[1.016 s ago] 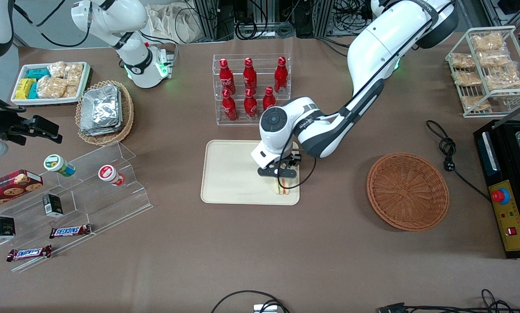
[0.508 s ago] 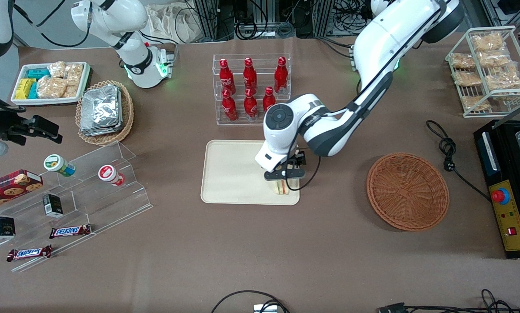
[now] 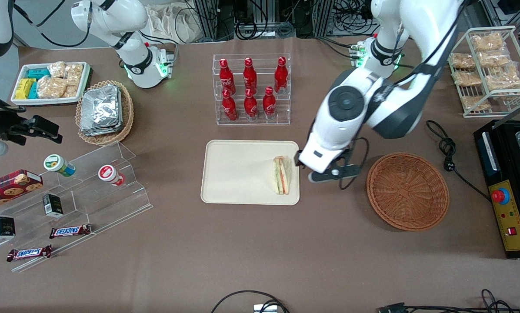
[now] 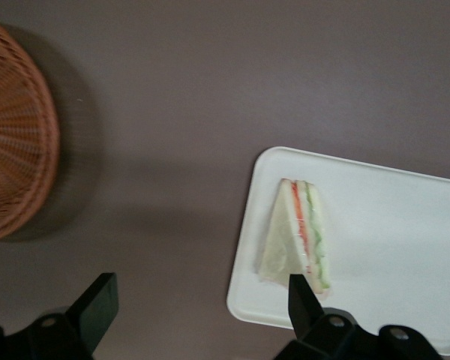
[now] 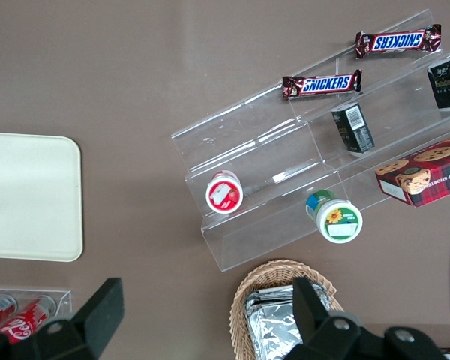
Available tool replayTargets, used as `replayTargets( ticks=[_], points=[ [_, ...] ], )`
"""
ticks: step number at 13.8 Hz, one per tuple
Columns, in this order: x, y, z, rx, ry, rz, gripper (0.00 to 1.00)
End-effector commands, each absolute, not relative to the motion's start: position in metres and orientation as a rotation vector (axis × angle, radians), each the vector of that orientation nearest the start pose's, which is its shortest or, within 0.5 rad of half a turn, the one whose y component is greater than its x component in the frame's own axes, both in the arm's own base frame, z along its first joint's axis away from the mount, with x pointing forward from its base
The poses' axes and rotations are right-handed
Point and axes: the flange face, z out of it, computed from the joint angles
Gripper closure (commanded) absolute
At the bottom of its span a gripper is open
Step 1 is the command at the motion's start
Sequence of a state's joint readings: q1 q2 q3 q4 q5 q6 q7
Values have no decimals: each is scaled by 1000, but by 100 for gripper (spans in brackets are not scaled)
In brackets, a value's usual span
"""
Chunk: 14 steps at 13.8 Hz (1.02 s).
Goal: Place sandwich from basket to tray
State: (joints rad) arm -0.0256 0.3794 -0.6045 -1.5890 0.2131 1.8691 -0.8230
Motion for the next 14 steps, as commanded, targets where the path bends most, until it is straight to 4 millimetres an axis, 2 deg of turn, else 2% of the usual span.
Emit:
replayTargets(
  ticks=[1,2,3,5,6,8,9,11,14],
  points=[
    [558,-285,470,-3062,-264,105,0],
    [562,-265,478,-3054,-239,111,0],
    [571,-234,485,-3059,-232,121,0],
    [574,-207,506,-3097,-92,101,0],
    [578,-184,514,-3087,-75,81,0],
    [576,-157,532,-3085,-43,48,0],
    [573,-134,543,-3103,-33,52,0],
    [561,-105,562,-3117,37,65,0],
    [554,-78,575,-3110,-27,-5,0]
  ],
)
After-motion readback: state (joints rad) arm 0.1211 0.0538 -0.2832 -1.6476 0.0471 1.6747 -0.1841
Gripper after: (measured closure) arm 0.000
